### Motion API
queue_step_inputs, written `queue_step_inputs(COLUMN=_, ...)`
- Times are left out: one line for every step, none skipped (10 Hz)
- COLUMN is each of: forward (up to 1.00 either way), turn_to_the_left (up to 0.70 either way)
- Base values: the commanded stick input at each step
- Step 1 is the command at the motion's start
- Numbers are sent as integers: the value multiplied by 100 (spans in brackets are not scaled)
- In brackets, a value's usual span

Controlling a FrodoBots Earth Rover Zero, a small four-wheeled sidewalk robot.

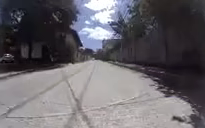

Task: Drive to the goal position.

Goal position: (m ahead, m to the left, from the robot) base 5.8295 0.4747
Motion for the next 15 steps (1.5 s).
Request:
queue_step_inputs(forward=100, turn_to_the_left=1)
queue_step_inputs(forward=100, turn_to_the_left=4)
queue_step_inputs(forward=100, turn_to_the_left=0)
queue_step_inputs(forward=100, turn_to_the_left=0)
queue_step_inputs(forward=100, turn_to_the_left=0)
queue_step_inputs(forward=100, turn_to_the_left=0)
queue_step_inputs(forward=100, turn_to_the_left=0)
queue_step_inputs(forward=100, turn_to_the_left=0)
queue_step_inputs(forward=100, turn_to_the_left=0)
queue_step_inputs(forward=100, turn_to_the_left=0)
queue_step_inputs(forward=100, turn_to_the_left=0)
queue_step_inputs(forward=100, turn_to_the_left=0)
queue_step_inputs(forward=100, turn_to_the_left=0)
queue_step_inputs(forward=100, turn_to_the_left=0)
queue_step_inputs(forward=100, turn_to_the_left=0)
